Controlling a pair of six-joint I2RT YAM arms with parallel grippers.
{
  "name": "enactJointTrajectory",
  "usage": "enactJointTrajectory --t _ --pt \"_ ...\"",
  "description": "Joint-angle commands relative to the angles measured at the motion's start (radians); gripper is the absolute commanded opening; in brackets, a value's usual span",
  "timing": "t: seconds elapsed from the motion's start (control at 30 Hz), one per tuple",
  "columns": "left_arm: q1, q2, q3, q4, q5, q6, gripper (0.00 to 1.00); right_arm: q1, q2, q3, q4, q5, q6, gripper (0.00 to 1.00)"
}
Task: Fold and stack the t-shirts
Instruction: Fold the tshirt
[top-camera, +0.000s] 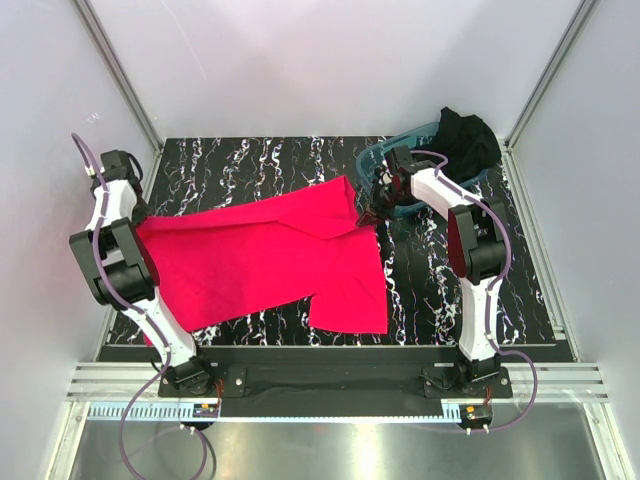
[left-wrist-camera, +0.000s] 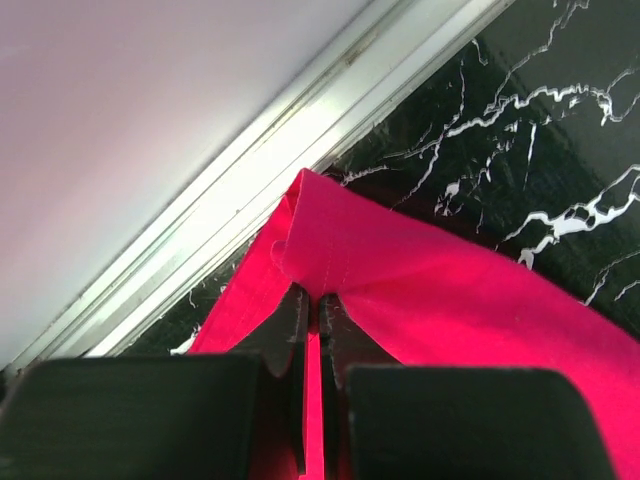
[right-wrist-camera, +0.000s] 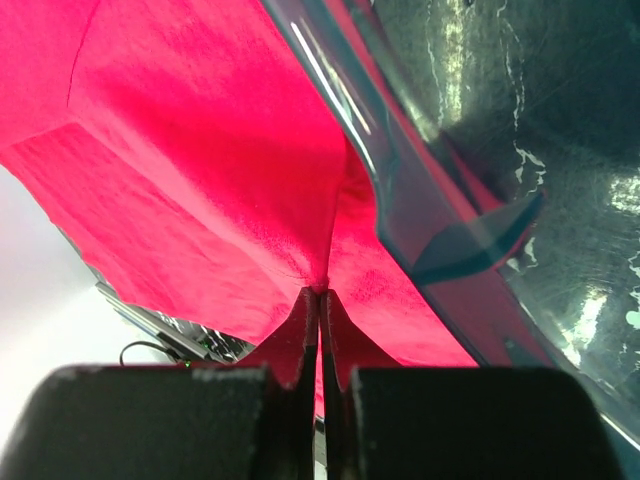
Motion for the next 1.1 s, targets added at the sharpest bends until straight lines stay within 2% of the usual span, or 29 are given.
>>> enactJointTrajectory --t 0.0,0.43,0.73,0.83,0.9,0.93,0.97,1.0,1.07 --pt "-0.002 -0.020 -0.014 0.051 0.027 0.044 0.00 -0.001 -0.059 0.002 -0.025 0.017 -0.036 0.00" --pt "-0.028 -0.016 -0.045 0.101 0.004 0.087 0.03 0.001 -0.098 -0.030 -0.063 0.020 -0.054 0.00" --pt "-0.031 -0.065 -0.171 0.116 -0.083 0.050 0.04 -0.001 -0.113 -0.091 -0.037 0.031 -0.053 0.00" --pt "-0.031 -0.076 -0.177 0.098 -0.114 0.026 0.13 0.001 -0.112 -0.111 -0.030 0.033 -0.054 0.00" --pt "-0.031 -0.080 -0.177 0.090 -0.128 0.013 0.23 0.006 -0.105 -0.114 -0.036 0.031 -0.062 0.01" --pt "-0.031 -0.080 -0.166 0.058 -0.138 -0.014 0.31 0.009 -0.099 -0.108 -0.055 0.031 -0.070 0.02" --pt "-0.031 -0.083 -0.159 0.041 -0.143 -0.026 0.47 0.012 -0.101 -0.087 -0.074 0.040 -0.097 0.20" --pt "-0.031 -0.091 -0.154 0.023 -0.143 -0.040 0.55 0.019 -0.105 -0.072 -0.100 0.066 -0.116 0.31" --pt "-0.040 -0.147 -0.174 -0.001 -0.142 -0.091 0.67 0.047 -0.147 -0.021 -0.160 0.170 -0.177 0.41"
